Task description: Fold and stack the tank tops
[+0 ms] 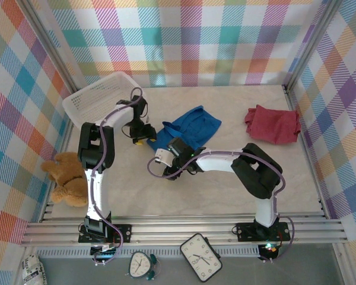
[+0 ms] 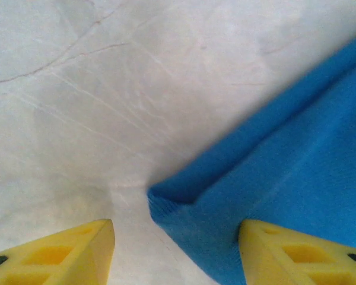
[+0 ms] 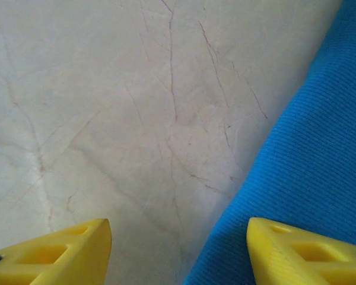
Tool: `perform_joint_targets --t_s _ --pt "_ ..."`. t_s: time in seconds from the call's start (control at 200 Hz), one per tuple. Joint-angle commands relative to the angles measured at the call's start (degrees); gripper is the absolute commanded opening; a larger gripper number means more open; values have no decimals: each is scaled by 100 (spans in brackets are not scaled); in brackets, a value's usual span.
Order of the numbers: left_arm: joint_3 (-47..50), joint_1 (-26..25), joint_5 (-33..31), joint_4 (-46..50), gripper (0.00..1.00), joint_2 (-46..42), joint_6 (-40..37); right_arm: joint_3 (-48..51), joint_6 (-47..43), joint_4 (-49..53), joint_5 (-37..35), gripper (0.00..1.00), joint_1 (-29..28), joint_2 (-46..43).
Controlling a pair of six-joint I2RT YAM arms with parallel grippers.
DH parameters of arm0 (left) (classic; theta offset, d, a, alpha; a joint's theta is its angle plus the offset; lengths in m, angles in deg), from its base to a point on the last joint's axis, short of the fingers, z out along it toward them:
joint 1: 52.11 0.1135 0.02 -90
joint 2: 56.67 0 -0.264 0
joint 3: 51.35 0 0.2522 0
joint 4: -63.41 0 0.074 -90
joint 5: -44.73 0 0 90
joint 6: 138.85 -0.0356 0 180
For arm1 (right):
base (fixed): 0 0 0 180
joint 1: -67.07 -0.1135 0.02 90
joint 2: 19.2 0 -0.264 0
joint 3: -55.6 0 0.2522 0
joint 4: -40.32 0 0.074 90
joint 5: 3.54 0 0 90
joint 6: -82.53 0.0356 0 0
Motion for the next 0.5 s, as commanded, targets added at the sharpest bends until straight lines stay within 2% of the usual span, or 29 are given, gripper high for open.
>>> perform_joint_targets --t_s 0.0,0.165,0.36,0.495 --pt "-133 -22 101 -12 56 141 -159 -189 -268 -81 -551 62 -13 177" --pt "-224 -15 218 -21 50 289 -160 -183 -293 44 -814 56 -65 260" --pt "-40 -82 526 -89 33 287 -144 -71 -93 124 -1039 33 -75 237" --pt "125 -138 630 -128 16 112 -150 17 67 106 -891 18 -105 67"
